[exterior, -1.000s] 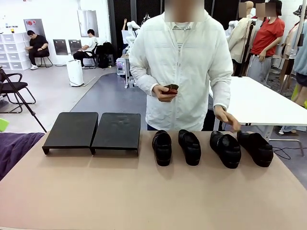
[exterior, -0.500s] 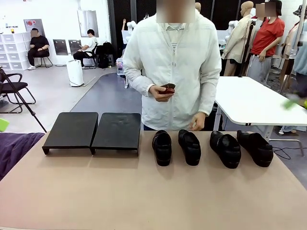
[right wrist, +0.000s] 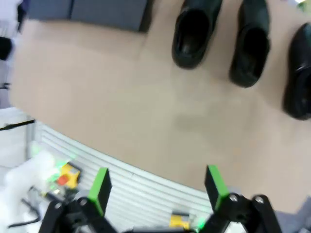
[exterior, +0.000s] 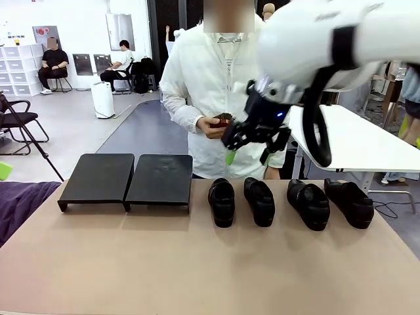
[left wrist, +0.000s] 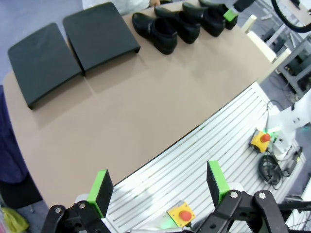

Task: Organize the shoes by placing them on the stand.
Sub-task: Pick up one Shoe and place it in the middle of the table.

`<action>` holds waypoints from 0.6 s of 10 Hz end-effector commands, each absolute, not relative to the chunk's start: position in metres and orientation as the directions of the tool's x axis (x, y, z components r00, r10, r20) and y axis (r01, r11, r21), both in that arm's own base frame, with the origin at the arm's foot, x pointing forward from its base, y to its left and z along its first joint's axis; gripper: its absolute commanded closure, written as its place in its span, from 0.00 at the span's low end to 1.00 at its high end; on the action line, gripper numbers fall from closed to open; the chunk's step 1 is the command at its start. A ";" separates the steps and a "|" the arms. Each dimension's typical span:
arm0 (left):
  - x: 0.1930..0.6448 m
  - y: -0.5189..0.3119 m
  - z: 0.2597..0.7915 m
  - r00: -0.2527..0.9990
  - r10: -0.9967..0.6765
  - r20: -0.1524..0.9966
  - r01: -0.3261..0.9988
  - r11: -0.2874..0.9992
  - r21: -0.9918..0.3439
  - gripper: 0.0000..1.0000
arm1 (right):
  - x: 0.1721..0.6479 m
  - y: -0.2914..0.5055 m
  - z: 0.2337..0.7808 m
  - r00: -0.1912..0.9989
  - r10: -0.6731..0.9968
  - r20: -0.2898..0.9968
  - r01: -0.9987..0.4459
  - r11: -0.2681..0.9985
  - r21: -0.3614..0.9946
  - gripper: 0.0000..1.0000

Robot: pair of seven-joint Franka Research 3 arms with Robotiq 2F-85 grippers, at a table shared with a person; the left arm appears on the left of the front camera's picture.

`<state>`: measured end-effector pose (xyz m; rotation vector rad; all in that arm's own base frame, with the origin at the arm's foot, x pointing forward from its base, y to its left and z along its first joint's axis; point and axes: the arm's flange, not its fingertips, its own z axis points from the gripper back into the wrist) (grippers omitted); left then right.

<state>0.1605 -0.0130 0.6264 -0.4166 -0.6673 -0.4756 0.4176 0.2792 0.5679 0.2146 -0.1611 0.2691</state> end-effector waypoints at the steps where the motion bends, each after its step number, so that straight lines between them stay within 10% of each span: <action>1: 0.159 -0.012 0.627 0.685 -0.285 0.670 0.552 0.804 -0.222 0.00 | 0.422 0.272 0.576 0.955 0.218 0.203 -0.248 0.959 0.136 0.00; 6: 0.159 -0.012 0.627 0.685 -0.285 0.670 0.552 0.804 -0.222 0.00 | 0.423 0.282 0.565 0.953 0.244 0.181 -0.274 0.947 0.169 0.00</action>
